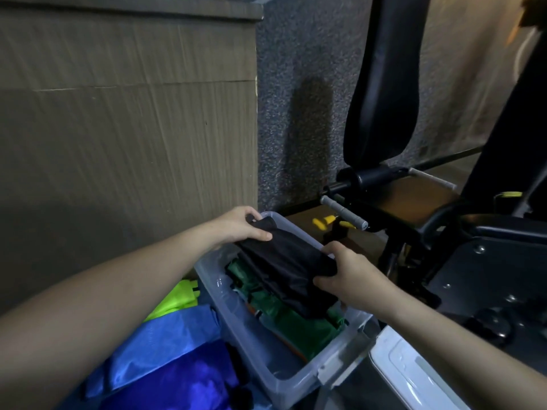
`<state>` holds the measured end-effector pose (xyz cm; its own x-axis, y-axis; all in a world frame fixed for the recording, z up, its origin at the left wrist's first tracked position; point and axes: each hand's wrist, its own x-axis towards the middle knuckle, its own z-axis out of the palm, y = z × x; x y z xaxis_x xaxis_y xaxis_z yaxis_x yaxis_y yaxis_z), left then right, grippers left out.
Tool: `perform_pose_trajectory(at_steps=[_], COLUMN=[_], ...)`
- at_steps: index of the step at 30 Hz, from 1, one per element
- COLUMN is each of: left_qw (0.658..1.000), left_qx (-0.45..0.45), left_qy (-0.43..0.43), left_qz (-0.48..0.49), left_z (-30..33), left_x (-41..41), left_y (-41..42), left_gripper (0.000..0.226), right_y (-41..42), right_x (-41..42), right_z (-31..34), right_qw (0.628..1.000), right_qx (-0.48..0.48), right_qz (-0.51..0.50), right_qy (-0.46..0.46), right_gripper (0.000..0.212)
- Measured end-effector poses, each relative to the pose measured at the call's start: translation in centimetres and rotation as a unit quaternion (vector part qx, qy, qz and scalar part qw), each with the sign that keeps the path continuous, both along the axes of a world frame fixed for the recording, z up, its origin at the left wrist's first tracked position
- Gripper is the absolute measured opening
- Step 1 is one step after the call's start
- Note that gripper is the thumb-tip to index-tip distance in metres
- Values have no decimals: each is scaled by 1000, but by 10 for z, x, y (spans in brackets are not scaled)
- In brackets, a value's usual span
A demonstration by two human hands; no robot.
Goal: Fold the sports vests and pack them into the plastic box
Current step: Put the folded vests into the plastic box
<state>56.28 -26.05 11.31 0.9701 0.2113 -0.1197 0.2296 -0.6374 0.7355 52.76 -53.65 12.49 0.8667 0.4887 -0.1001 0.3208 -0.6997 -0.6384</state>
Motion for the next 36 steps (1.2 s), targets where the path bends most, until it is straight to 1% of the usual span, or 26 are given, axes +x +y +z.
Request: perform_pose_trajectory(at_steps=[4,8,13,16,19,24,29,33,36], left_qw=[999,994,989,988,990,994,996,995,993], left_qx=[35,92,116,124,101,55,-53,-76,-99], left_qy=[2,29,-1,-8,-13,-61,-68,-64,-61], left_qz=[-11,-47,-88,-93,-100,-68,-28,-2,25], left_z=[-17,-30,-27,-25,-20,2,18,25,25], left_x=[10,14,10,4,-5,-40,-107,-173,-224], left_y=[-6,-14,-18,-15,-12,2,42,85,114], left_gripper=[52,58,63,63,60,42,33,28,30], right_y=[9,10,9,10,12,24,63,106,139], right_x=[3,3,-3,-6,-9,-28,-65,-104,-132], right_z=[-8,-18,-21,-19,-14,2,20,24,24], right_qw=[995,978,961,959,962,963,960,954,953], right_qx=[-90,-176,-216,-209,-196,-161,-125,-93,-69], right_qz=[26,41,40,47,52,77,121,154,177], right_qy=[-44,-104,-170,-184,-180,-203,-221,-238,-236], right_gripper=[31,33,37,38,38,38,37,29,30])
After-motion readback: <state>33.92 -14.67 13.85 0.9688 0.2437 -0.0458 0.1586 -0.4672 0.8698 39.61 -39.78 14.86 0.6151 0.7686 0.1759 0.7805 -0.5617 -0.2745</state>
